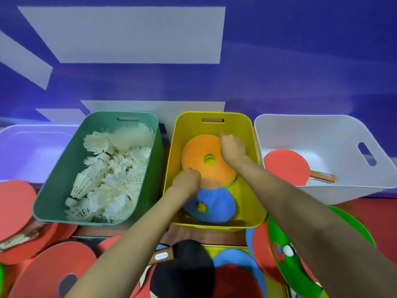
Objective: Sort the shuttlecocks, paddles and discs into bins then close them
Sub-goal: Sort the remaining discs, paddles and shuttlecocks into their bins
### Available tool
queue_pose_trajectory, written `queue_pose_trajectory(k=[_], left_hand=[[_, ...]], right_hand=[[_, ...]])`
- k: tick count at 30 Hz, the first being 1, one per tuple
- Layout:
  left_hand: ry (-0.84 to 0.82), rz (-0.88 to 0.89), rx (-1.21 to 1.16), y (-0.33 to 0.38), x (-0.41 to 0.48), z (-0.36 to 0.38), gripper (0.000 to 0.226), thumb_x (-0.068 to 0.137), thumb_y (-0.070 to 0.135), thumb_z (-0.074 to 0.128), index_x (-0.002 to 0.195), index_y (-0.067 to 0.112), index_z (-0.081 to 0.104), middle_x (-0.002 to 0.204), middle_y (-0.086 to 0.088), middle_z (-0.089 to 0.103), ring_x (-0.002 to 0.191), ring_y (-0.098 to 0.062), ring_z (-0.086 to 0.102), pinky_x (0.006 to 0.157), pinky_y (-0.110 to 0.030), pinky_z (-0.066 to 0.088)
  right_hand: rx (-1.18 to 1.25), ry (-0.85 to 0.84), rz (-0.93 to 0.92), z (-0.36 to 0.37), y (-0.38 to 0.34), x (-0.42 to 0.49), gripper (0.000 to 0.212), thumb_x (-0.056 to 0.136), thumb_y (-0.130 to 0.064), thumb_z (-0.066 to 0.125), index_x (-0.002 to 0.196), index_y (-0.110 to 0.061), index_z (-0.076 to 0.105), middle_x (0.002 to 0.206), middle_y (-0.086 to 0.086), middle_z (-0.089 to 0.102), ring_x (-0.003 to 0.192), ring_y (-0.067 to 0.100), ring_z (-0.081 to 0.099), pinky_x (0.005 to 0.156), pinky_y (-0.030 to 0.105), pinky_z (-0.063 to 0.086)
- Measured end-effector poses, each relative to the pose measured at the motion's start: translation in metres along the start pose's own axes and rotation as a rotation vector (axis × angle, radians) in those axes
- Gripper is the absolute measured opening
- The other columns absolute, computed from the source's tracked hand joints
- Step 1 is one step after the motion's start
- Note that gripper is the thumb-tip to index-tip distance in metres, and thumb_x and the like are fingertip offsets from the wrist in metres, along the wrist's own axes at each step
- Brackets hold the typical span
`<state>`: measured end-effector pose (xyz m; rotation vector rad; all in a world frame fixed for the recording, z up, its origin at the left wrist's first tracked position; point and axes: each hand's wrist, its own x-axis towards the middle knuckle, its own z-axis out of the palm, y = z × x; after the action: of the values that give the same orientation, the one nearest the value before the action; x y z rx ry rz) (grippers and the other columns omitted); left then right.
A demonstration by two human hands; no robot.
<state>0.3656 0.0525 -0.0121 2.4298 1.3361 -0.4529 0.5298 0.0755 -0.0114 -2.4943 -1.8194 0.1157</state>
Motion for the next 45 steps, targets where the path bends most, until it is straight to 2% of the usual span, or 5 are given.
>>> queue_pose_trajectory(k=[11, 20, 28, 35, 45], left_hand=[[0.486, 0.071, -0.284, -0.01, -0.075, -0.019, 0.04, 0.089, 0.017, 0.057, 0.129, 0.017, 0.051, 0.131, -0.003, 0.05, 0.123, -0.024, 0.043, 0.089, -0.039, 0.043], [0.993, 0.097, -0.567, -0.091, -0.19, 0.017, 0.024, 0.089, 0.021, 0.052, 0.109, 0.014, 0.063, 0.108, -0.001, 0.064, 0.103, -0.021, 0.055, 0.088, -0.026, 0.038], [0.783, -0.184, -0.479, -0.212, -0.234, 0.102, 0.035, 0.079, 0.005, 0.06, 0.114, 0.007, 0.06, 0.113, -0.012, 0.058, 0.105, -0.032, 0.054, 0.092, -0.038, 0.041], [0.554, -0.35, -0.474, -0.281, -0.24, 0.137, 0.048, 0.074, -0.002, 0.057, 0.121, 0.004, 0.057, 0.12, -0.018, 0.054, 0.112, -0.037, 0.051, 0.095, -0.041, 0.04], [0.587, -0.282, -0.407, -0.307, -0.229, 0.145, 0.053, 0.077, -0.007, 0.053, 0.129, 0.004, 0.05, 0.123, -0.018, 0.053, 0.111, -0.036, 0.05, 0.096, -0.039, 0.039]], right_hand=[[0.107, 0.045, -0.127, -0.03, -0.023, -0.097, 0.048, 0.088, -0.021, 0.056, 0.134, -0.014, 0.042, 0.136, 0.009, 0.044, 0.127, 0.028, 0.038, 0.104, 0.038, 0.035], [0.359, 0.371, -0.534, -0.048, -0.115, -0.215, 0.036, 0.085, -0.017, 0.056, 0.119, -0.009, 0.057, 0.114, 0.007, 0.059, 0.109, 0.026, 0.053, 0.094, 0.035, 0.042], [0.392, 0.224, -0.704, 0.009, -0.217, -0.247, 0.037, 0.087, -0.027, 0.047, 0.118, -0.01, 0.058, 0.11, 0.004, 0.062, 0.104, 0.022, 0.056, 0.09, 0.03, 0.043], [0.341, -0.271, -0.376, 0.06, -0.28, -0.235, 0.039, 0.095, -0.033, 0.046, 0.126, -0.01, 0.046, 0.123, 0.011, 0.054, 0.116, 0.03, 0.049, 0.094, 0.039, 0.041], [0.568, -0.36, -0.091, 0.101, -0.313, -0.233, 0.017, 0.086, -0.015, 0.061, 0.102, -0.015, 0.055, 0.093, 0.005, 0.065, 0.09, 0.028, 0.061, 0.079, 0.034, 0.048]])
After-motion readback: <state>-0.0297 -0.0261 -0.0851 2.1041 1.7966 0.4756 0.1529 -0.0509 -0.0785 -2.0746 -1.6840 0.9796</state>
